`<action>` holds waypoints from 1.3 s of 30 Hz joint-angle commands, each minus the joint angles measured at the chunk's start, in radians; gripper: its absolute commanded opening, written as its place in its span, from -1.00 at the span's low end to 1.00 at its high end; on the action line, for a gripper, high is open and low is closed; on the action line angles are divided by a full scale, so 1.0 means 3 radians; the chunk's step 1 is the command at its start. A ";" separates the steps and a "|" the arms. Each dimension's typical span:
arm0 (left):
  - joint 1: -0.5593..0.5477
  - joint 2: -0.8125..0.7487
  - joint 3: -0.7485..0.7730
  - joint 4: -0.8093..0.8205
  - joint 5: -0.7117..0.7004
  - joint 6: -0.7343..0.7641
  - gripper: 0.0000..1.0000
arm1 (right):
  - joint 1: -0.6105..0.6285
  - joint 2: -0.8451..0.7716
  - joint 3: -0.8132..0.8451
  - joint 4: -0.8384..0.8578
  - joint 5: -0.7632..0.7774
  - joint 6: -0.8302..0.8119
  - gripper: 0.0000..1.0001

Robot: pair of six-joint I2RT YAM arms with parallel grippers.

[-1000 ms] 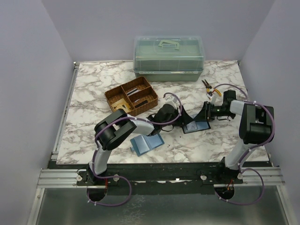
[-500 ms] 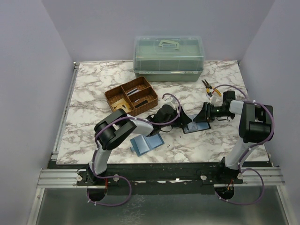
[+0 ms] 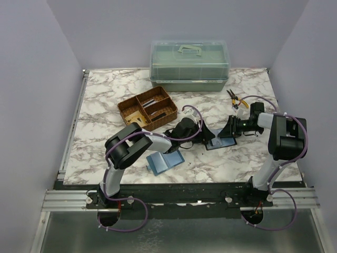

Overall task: Take the credit cards out of the card holder
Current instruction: Pick up the card holder from the center of the board.

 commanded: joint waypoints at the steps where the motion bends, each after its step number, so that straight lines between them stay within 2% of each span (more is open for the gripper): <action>1: 0.0010 -0.0210 -0.0039 0.0016 0.0064 0.0040 0.19 | -0.0019 0.0052 0.0018 0.0068 0.0206 0.0018 -0.31; 10: 0.0009 -0.0210 -0.0045 0.0126 0.0074 -0.0106 0.19 | -0.0014 0.0091 0.0032 0.0070 0.0274 0.0036 -0.38; 23: 0.0050 0.0046 0.0108 0.0138 -0.0057 -0.0254 0.19 | -0.0017 0.0131 0.0056 0.0058 0.0295 0.0046 -0.41; 27: 0.0067 0.0121 0.0149 0.0138 -0.0042 -0.0317 0.11 | -0.0018 0.0136 0.0061 0.0054 0.0295 0.0047 -0.41; 39: 0.0074 0.0283 0.0235 0.0139 0.0010 -0.0438 0.05 | -0.0019 0.0152 0.0062 0.0048 0.0295 0.0046 -0.41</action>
